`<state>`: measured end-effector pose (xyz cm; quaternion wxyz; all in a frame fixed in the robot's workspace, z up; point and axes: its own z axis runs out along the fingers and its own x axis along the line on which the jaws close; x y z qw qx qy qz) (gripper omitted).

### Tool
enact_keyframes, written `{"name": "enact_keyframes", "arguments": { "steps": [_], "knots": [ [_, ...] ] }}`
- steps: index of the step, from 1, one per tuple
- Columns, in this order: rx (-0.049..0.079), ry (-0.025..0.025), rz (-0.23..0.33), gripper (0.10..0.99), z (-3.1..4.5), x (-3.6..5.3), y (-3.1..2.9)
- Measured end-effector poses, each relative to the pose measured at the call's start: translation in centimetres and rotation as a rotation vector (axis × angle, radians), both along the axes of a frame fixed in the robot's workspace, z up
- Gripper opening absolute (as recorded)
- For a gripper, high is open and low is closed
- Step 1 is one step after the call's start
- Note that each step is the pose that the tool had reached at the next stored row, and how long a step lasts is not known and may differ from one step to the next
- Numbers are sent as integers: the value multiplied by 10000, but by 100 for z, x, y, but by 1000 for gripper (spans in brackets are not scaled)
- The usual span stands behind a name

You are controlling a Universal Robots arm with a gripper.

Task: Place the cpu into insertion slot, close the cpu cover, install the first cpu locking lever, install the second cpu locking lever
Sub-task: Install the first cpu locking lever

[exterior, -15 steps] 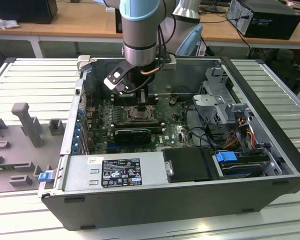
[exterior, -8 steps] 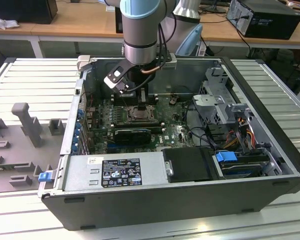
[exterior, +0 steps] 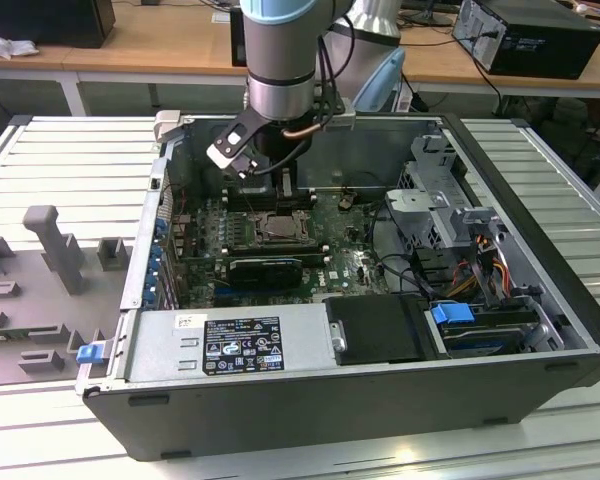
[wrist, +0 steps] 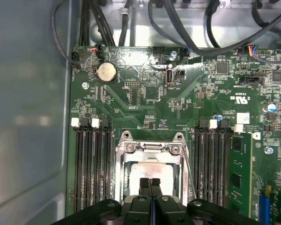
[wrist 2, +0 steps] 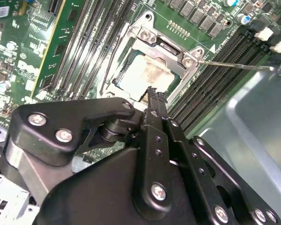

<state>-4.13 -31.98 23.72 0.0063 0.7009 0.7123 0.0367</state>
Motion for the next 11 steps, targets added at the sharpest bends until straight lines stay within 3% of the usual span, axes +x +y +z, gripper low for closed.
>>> {"name": "enact_keyframes", "arguments": {
  "steps": [6, 11],
  "knots": [
    [-1, 0, 0, 106, 278, 0, 0],
    [-1, 0, 0, 106, 408, 0, 0]
  ]
}}
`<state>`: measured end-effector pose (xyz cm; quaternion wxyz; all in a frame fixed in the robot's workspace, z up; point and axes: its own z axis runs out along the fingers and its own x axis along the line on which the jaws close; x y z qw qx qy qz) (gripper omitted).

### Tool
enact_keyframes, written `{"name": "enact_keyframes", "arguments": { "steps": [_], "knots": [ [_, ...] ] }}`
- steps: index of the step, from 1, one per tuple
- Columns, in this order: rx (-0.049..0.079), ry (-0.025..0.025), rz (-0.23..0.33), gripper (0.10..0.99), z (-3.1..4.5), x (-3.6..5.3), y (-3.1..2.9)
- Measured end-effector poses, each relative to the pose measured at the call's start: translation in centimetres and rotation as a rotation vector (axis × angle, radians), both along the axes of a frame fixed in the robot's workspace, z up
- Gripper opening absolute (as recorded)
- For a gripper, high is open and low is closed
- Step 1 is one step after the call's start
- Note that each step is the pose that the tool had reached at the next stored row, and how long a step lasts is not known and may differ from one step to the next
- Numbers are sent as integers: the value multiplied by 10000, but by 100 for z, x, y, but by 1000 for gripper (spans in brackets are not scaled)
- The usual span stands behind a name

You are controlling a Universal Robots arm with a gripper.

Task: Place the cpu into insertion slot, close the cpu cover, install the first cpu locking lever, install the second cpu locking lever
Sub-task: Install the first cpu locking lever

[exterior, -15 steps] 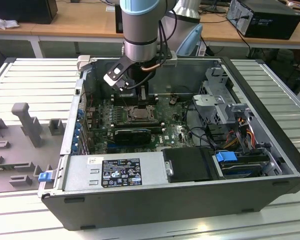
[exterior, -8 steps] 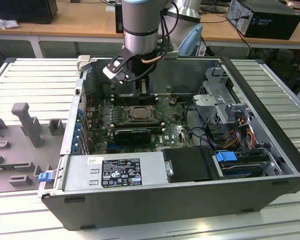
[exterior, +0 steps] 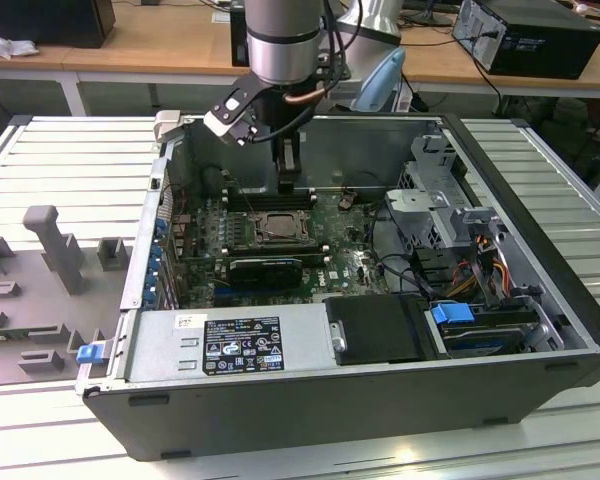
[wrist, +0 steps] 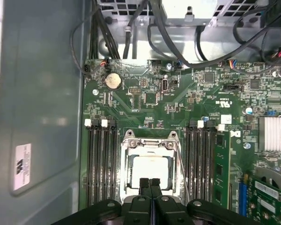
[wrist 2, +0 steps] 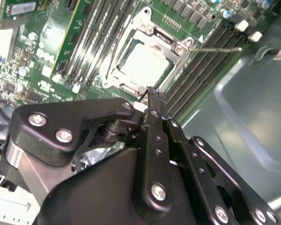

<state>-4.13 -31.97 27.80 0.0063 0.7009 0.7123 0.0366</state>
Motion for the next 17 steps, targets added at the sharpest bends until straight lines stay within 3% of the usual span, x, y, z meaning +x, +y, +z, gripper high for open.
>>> {"name": "enact_keyframes", "arguments": {
  "steps": [3, 7, 9, 13, 17],
  "knots": [
    [3, -1, 56, 106, 16, 0, 0],
    [0, 0, 914, 106, 17, 0, 0],
    [1, -1, 1780, 106, 16, 0, 0],
    [-10, 1, 2519, 106, 17, 0, 0],
    [-10, 1, 2861, 106, 17, 0, 0]
  ]
}}
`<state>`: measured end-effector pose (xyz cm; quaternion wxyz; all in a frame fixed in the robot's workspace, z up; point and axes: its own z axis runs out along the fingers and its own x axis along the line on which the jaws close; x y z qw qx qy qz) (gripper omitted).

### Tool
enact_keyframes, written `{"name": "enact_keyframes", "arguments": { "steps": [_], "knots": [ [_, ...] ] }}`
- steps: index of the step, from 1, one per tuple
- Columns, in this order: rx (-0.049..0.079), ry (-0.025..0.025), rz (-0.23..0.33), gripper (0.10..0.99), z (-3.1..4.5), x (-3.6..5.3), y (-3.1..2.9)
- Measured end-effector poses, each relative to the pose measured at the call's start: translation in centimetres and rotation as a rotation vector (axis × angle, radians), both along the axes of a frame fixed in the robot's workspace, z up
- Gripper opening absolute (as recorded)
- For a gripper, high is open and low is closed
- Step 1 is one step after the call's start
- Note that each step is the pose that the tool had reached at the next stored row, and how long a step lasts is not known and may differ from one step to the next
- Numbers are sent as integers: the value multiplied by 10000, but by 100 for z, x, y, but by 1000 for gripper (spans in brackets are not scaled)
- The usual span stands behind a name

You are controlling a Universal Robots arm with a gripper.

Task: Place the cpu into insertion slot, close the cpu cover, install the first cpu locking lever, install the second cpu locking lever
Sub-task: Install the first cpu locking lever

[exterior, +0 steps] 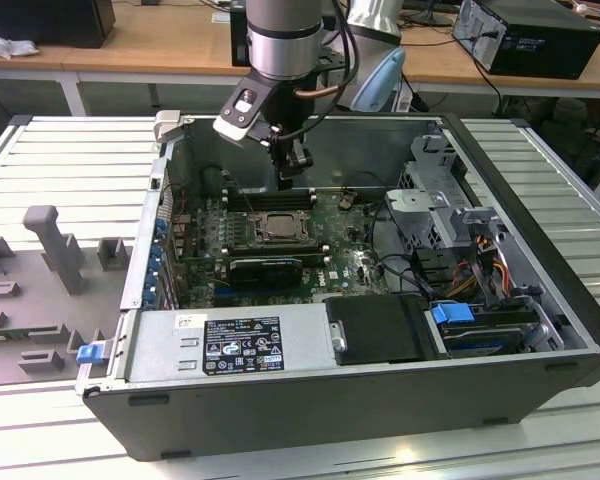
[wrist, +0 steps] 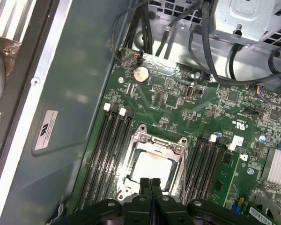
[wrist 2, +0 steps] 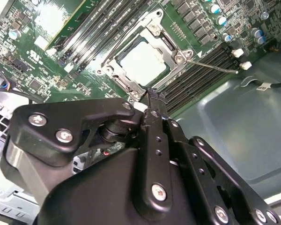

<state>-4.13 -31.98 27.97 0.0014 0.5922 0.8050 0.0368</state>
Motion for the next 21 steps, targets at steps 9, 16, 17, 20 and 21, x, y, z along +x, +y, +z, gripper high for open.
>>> {"name": "enact_keyframes", "arguments": {
  "steps": [9, 16, 17, 20, 21],
  "knots": [
    [1, 0, 571, 106, 0, 0, 0],
    [1, 0, 877, 106, 0, 0, 0],
    [1, 0, 908, 106, 0, 0, 0],
    [0, 0, 1031, 106, 0, 0, 0],
    [1, -1, 1074, 106, 0, 0, 0]
  ]
}}
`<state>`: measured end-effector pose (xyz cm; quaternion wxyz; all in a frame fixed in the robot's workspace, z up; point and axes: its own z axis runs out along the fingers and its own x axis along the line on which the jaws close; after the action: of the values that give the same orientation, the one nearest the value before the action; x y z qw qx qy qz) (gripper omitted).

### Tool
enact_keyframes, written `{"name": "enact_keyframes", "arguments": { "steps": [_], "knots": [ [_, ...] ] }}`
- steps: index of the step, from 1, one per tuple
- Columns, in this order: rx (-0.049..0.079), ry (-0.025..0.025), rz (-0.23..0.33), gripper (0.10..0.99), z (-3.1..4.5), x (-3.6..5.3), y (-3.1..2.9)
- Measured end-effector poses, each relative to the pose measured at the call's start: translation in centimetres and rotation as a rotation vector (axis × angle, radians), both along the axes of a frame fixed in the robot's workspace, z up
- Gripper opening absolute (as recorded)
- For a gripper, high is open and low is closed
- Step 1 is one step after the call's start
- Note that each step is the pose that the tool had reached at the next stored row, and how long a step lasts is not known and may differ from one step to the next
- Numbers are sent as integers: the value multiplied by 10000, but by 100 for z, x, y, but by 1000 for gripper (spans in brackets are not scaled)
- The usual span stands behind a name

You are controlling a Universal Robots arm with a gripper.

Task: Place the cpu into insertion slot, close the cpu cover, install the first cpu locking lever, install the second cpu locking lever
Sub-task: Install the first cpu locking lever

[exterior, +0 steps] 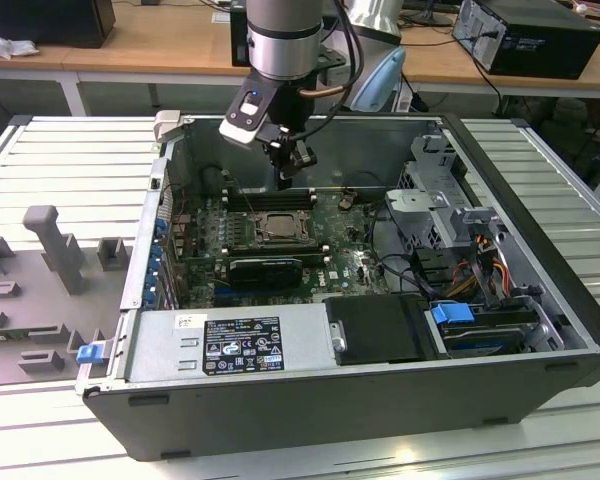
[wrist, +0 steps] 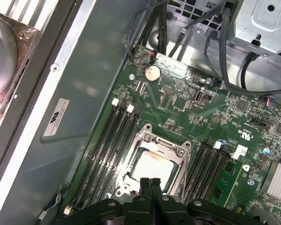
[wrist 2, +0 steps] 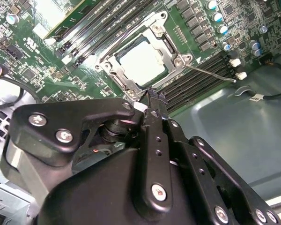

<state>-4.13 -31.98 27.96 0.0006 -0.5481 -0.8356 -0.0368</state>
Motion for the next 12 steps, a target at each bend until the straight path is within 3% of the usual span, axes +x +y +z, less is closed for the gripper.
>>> {"name": "enact_keyframes", "arguments": {
  "steps": [12],
  "knots": [
    [0, 0, 476, 106, 0, 0, 0]
  ]
}}
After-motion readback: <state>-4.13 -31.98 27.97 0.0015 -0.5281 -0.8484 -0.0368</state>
